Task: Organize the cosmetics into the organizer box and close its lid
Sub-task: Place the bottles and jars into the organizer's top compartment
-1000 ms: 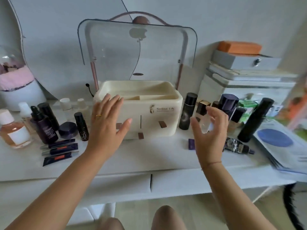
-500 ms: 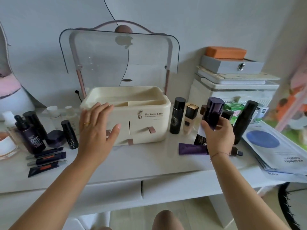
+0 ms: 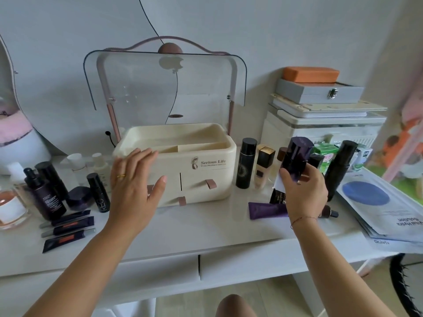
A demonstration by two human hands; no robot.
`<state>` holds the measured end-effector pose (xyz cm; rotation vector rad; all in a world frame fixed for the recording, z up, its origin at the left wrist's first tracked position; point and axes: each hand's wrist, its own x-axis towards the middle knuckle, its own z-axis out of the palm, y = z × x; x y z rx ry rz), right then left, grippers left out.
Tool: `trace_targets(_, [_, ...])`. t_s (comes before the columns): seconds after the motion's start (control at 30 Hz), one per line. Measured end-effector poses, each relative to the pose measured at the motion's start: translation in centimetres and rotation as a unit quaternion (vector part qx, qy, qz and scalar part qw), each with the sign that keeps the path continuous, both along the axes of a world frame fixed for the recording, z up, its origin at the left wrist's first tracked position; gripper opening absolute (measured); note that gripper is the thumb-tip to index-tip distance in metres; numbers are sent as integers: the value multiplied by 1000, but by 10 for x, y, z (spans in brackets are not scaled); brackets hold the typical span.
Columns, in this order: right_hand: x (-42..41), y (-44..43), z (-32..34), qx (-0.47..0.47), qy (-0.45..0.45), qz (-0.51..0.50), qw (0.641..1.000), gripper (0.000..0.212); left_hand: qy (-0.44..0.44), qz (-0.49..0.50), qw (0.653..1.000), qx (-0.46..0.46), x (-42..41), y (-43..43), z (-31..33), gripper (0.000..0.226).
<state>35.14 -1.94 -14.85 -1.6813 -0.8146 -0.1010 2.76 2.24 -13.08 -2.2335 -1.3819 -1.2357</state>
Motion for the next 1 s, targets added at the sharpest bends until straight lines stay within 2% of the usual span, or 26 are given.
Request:
trace_targets(0.2, [-18, -18, 40, 125, -65, 18, 990, 41, -5, -9, 1000, 4, -3, 0, 6, 45])
trace_targets(0.3, [-39, -27, 79, 169, -100, 135, 971, 45, -21, -36, 999, -2, -8, 5, 14, 41])
trace_targets(0.4, [-72, -25, 109, 163, -153, 285, 932, 50, -87, -70, 993, -30, -12, 11, 23, 37])
trace_targets(0.53, [-118, -2, 115, 147, -201, 369, 895, 50, -121, -80, 989, -38, -16, 13, 26, 36])
trace_targets(0.7, [-151, 27, 109, 126, -185, 398, 890, 52, -149, -73, 984, -57, -23, 12, 25, 35])
trace_targets(1.0, [-181, 78, 117, 55, -81, 457, 884, 47, -214, -35, 964, -154, -32, 17, 26, 44])
